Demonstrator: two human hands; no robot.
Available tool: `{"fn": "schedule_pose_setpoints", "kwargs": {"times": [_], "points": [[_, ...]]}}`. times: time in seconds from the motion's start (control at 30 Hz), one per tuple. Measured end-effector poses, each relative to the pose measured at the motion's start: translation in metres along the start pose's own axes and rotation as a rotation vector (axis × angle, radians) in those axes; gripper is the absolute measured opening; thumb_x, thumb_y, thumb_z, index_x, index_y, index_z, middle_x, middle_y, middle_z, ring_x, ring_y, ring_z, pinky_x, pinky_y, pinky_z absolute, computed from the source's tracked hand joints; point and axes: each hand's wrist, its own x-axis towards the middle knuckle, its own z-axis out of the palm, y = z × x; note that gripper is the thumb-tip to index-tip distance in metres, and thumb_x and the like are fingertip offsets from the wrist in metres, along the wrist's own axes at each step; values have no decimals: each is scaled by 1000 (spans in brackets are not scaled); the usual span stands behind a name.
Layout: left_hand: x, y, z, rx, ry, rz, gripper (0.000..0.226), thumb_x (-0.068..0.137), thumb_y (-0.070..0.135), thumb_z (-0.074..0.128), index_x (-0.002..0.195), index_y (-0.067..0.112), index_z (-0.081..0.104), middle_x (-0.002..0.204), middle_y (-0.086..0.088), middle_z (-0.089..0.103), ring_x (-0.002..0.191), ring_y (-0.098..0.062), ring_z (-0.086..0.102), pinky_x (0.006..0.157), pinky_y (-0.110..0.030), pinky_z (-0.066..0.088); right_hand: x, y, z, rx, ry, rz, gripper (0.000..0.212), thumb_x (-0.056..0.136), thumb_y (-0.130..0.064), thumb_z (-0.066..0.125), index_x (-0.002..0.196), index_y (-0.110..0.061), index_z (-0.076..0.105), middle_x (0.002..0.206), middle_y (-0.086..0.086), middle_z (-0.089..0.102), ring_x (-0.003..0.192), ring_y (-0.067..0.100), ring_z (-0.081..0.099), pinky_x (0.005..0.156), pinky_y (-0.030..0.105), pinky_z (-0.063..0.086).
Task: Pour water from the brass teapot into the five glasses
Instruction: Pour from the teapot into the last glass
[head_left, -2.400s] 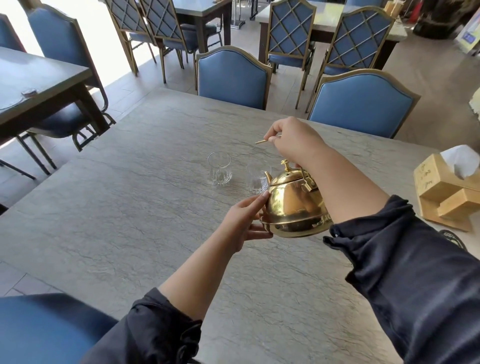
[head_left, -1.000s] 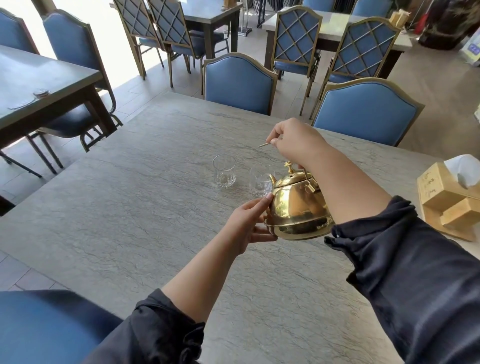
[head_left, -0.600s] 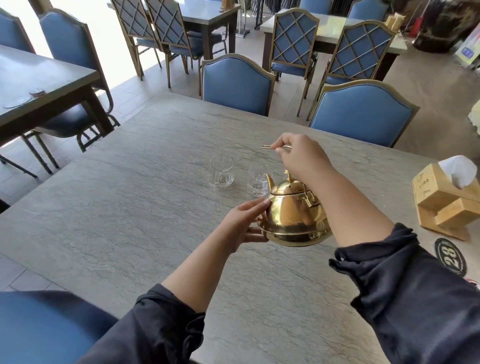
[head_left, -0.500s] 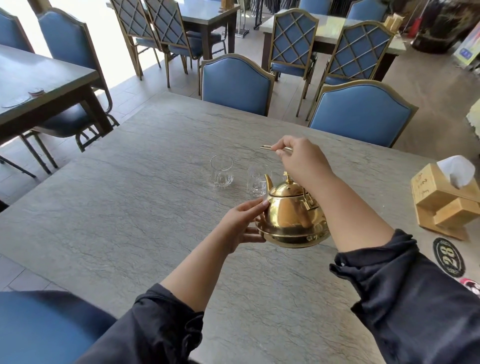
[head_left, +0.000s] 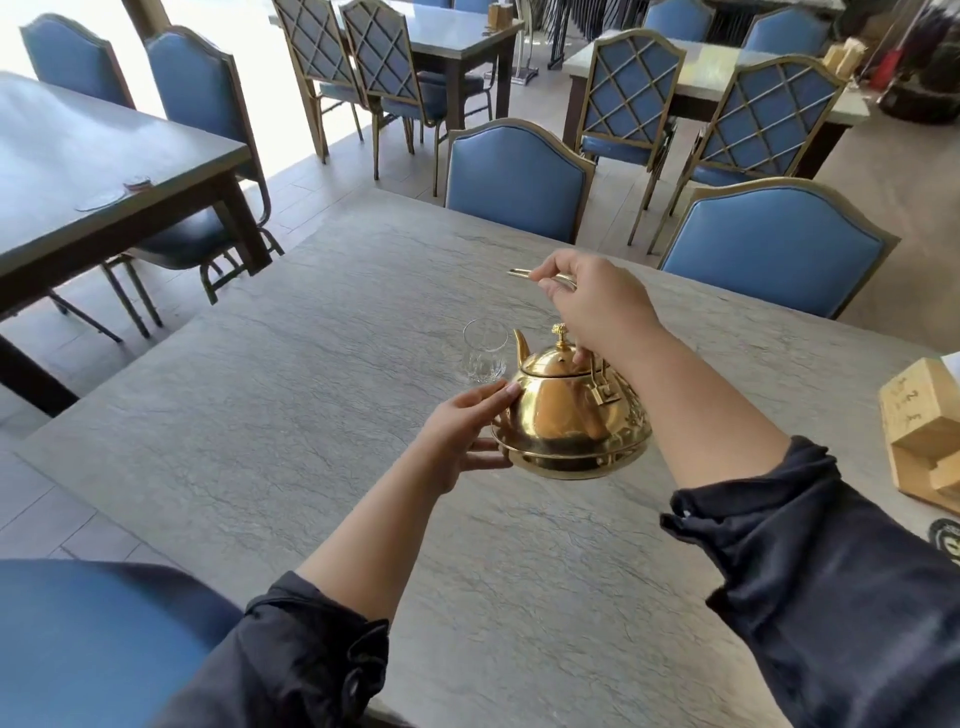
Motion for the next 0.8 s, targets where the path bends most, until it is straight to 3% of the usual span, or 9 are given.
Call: {"fn": "schedule_pose_setpoints", "kwargs": {"times": [0.2, 0.3, 0.5, 0.67, 0.8], "points": [[6, 8, -16, -25, 10, -4, 57, 85, 49, 70, 136, 23, 62, 120, -14, 62, 92, -32, 73, 79, -42, 63, 32, -20, 14, -25, -88, -3, 16, 99, -26, 50, 104, -27, 65, 72, -2, 59, 51, 18, 60, 51, 35, 58], [11, 8, -18, -49, 22, -5, 56, 87, 49, 68, 136, 22, 61, 113, -12, 64, 84, -29, 74, 78, -40, 63, 44, -28, 21, -50, -136, 17, 16, 99, -26, 51, 106, -25, 66, 73, -2, 58, 63, 21, 62, 66, 42, 61], [18, 4, -18, -72, 32, -26, 32, 87, 51, 67, 111, 29, 67, 108, -13, 65, 71, -25, 75, 77, -41, 63, 57, -33, 28, -112, -187, 38, 16, 99, -24, 52, 107, -22, 66, 86, 5, 65, 65, 24, 65, 71, 43, 61], [21, 0, -18, -71, 54, -28, 55, 86, 53, 68, 130, 20, 64, 108, -13, 66, 69, -24, 75, 73, -39, 64, 59, -33, 28, -125, -221, 58, 15, 99, -24, 52, 104, -22, 65, 85, 6, 66, 60, 23, 66, 70, 44, 61], [19, -2, -15, -77, 52, -19, 58, 86, 53, 67, 133, 18, 62, 108, -14, 65, 68, -24, 75, 74, -39, 64, 60, -35, 26, -128, -238, 54, 17, 98, -24, 53, 106, -21, 67, 85, 5, 64, 72, 24, 64, 77, 45, 59]]}}
